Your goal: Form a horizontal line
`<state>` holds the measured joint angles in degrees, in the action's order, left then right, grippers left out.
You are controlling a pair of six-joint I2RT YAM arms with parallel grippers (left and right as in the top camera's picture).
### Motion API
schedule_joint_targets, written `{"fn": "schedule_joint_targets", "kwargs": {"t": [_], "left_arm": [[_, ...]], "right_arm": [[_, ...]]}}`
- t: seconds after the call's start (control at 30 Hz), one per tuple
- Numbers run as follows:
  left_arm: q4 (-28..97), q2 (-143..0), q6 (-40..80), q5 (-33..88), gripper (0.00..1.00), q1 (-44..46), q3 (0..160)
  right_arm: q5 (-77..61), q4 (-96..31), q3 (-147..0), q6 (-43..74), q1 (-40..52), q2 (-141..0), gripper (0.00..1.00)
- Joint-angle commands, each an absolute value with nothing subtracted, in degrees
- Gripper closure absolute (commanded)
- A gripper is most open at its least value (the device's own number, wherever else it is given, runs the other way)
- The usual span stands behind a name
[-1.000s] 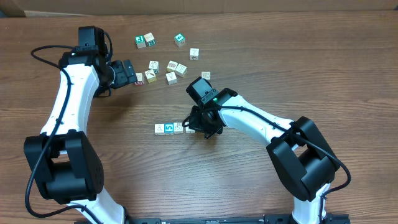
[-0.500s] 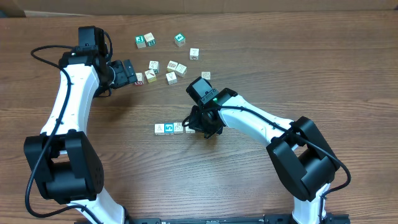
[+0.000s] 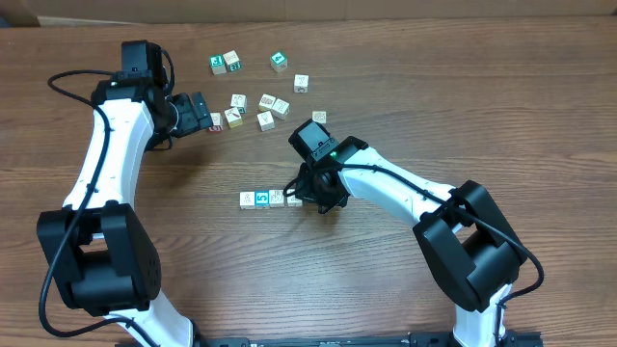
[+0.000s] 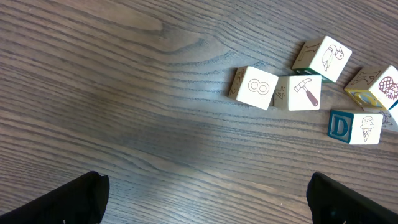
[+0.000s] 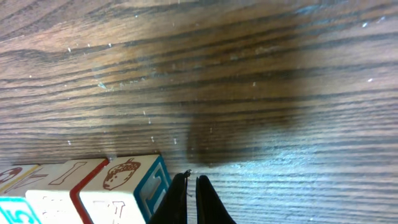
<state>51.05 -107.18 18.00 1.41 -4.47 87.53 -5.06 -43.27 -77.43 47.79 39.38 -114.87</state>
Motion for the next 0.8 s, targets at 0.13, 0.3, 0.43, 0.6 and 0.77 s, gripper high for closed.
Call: {"fn": "schedule_joint_targets", "kwargs": {"t": [0.13, 0.3, 0.43, 0.6, 0.77], "left_arm": [[50.9, -107.6, 18.0, 1.1, 0.00, -3.7, 88.1], [50.9, -107.6, 18.0, 1.1, 0.00, -3.7, 88.1], [50.9, -107.6, 18.0, 1.1, 0.01, -3.7, 88.1], [50.9, -107.6, 18.0, 1.0, 0.00, -3.7, 88.1], [50.9, -107.6, 18.0, 1.0, 0.01, -3.7, 88.1]], "right_arm": [[-3.4, -43.4, -77.2, 46.5, 39.4, -114.9, 0.96], [-4.3, -43.4, -77.2, 46.5, 39.4, -114.9, 0.96], [-5.2, -43.3, -77.2, 46.5, 39.4, -114.9, 0.96], [-6.3, -42.5, -77.2, 46.4, 39.6, -114.9, 0.96], [-7.2, -41.5, -77.2, 46.4, 39.7, -114.9, 0.96]]}}
